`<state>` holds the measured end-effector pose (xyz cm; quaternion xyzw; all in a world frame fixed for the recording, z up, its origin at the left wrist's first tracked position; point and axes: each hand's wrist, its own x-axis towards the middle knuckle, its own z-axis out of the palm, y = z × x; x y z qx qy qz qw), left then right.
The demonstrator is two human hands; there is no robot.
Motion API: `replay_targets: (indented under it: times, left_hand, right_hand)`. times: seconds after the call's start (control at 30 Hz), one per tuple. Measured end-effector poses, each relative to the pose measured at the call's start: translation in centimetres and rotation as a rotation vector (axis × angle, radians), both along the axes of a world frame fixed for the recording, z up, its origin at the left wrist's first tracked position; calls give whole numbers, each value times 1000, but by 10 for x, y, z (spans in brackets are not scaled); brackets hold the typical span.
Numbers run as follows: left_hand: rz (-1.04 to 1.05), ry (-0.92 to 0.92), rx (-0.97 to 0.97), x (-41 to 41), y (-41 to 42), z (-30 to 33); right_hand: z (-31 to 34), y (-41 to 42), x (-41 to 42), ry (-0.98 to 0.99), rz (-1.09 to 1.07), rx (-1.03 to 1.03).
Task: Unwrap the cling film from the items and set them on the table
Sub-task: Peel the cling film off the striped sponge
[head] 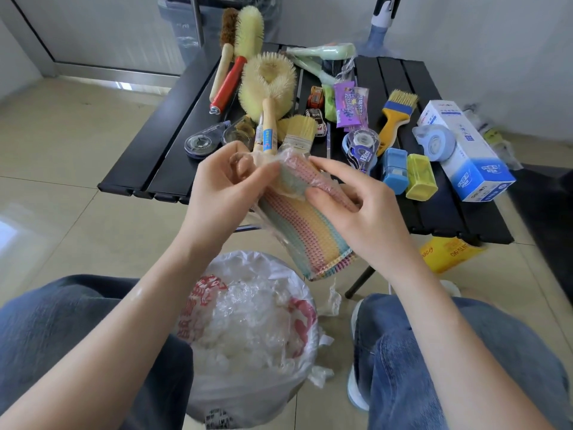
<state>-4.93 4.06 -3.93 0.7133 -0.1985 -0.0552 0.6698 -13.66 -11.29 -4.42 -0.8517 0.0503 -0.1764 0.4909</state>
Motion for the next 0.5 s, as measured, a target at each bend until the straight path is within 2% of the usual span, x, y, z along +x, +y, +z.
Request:
replay_targets:
  times: [0.1,0.2,0.23,0.3,0.37,0.43,0.5]
  left_hand:
    - [128,-7,23,-1,-4,-3]
    - [154,47,42,-2,-6,-4]
    - [169,113,7,0,-5,-3]
    - [171,317,-203,10,1,3]
    - [100,398,-351,18,9,9]
    - [11,340,-276,18,13,9]
    - [-11,265,-148,15,11,5]
  right_hand:
    - [0,-3,1,10,42,-1]
    - [2,-3,0,31,69,7]
    - [3,-5,0,26,67,7]
    - [9,-13,-1,8,49,75]
    - [14,-22,-2,-7,42,285]
    - [17,-22,-3,-13,58,415]
    - [12,-19,-2,-9,68,456]
